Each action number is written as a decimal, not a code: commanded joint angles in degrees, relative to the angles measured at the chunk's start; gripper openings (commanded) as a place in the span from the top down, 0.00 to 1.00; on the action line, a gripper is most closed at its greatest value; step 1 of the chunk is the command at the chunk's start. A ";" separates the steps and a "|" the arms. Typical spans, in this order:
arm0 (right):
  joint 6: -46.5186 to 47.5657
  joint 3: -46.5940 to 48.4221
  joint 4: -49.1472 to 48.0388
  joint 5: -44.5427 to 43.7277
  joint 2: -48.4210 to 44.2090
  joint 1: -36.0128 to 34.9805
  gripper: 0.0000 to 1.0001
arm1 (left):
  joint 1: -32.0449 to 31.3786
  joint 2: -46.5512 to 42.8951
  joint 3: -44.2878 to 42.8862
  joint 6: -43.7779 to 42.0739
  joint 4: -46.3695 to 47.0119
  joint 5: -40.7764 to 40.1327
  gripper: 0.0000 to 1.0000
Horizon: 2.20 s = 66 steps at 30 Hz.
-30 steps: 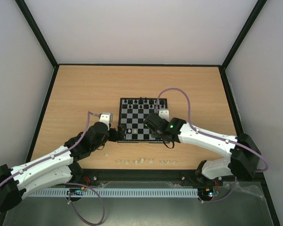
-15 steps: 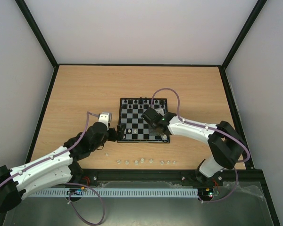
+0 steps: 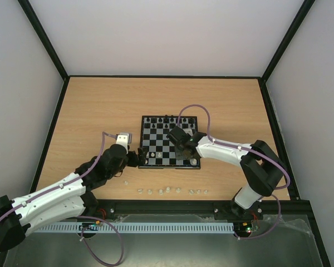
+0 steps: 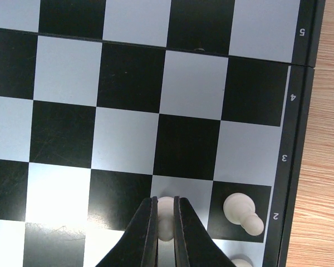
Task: Set up the chess pieces on the board
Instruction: Place the chess piece on the chessboard, then pick up the chess piece at the center of the board.
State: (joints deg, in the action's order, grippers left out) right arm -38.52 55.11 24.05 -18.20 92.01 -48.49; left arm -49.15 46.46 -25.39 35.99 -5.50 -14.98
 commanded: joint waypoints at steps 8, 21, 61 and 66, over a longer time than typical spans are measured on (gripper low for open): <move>0.57 -0.56 1.83 -0.36 1.13 0.36 0.96 | 0.54 -0.41 0.83 -0.05 -0.48 -0.40 0.01; 0.24 -1.16 2.30 -1.14 1.87 0.41 0.92 | 0.52 -0.53 0.79 -0.08 -0.52 -0.31 0.01; 7.48 -8.70 -5.53 11.09 -28.05 2.03 0.51 | 1.06 -0.89 -3.50 3.44 -8.85 -14.35 0.01; 9.45 -10.33 -5.96 13.37 -31.11 2.37 0.51 | 1.07 1.74 -8.45 4.95 -12.72 -16.13 0.01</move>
State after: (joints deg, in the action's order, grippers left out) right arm -31.77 46.22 18.35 -7.62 63.13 -46.46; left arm -48.45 46.39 -28.75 39.09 -14.24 -27.24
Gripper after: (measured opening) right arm 0.491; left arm 0.988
